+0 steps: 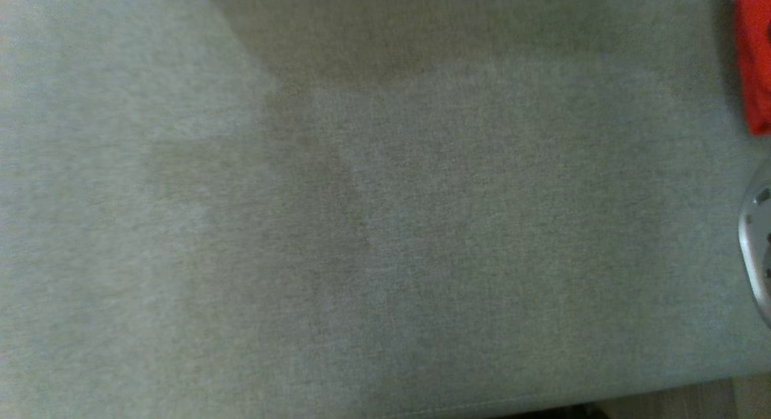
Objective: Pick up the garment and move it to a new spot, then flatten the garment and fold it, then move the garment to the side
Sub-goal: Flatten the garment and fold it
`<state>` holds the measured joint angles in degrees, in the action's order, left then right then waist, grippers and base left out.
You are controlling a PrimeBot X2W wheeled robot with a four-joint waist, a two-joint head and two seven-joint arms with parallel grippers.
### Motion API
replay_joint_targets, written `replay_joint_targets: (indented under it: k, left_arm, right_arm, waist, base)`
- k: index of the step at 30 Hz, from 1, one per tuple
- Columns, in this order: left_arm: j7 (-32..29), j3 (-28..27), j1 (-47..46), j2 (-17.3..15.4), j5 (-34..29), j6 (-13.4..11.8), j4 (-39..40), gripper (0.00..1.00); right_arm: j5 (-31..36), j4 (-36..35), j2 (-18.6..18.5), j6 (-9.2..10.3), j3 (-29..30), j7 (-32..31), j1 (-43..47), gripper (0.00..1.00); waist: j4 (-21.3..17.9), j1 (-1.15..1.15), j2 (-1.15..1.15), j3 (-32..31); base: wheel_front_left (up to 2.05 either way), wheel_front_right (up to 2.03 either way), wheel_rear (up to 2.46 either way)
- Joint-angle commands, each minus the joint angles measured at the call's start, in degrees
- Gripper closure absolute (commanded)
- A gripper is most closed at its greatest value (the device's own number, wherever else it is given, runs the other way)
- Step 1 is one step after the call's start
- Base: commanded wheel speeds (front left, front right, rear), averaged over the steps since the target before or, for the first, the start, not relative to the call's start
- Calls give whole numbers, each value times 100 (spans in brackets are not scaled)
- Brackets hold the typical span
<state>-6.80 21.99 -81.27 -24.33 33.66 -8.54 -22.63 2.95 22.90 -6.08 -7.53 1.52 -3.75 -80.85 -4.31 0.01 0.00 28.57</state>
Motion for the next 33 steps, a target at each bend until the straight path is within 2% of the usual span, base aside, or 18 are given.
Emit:
replay_joint_targets:
  k: [1,4,9,14,20,26,33]
  left_arm:
    - [94,-168,-308,-204,-20,57,13,100]
    - [217,-76,-283,-154,5,254,-254,100]
    - [542,-42,-46,-101,67,424,-586,100]
    - [957,-128,486,-23,311,612,-788,100]
    - [1175,-197,1216,73,585,704,-699,100]
    - [1403,-158,2571,298,891,681,-339,100]
    - [1662,-118,4289,377,1132,515,279,100]
  right_arm:
    - [-17,-84,173,4,-53,100,-171,100]
    - [-76,-49,231,4,-131,308,-14,100]
    - [-263,-196,289,4,-368,620,363,100]
    - [-483,-637,304,4,-611,857,1134,100]
    - [-712,-1204,219,4,-579,826,2152,100]
    - [-992,-1996,88,4,-232,620,3942,100]
    - [-1296,-3103,239,4,37,347,5999,100]
  waist:
    - [-168,-1,0,562]
    - [-186,-1,0,955]
    - [-214,-1,0,1400]
    - [-146,-1,0,1381]
    - [25,-1,0,1023]
    - [256,-1,0,350]
    - [305,-1,0,-577]
  base:
    - [0,0,0]
    - [0,0,0]
    - [0,0,0]
    - [0,0,0]
    - [0,0,0]
    - [0,0,0]
    - [0,0,0]
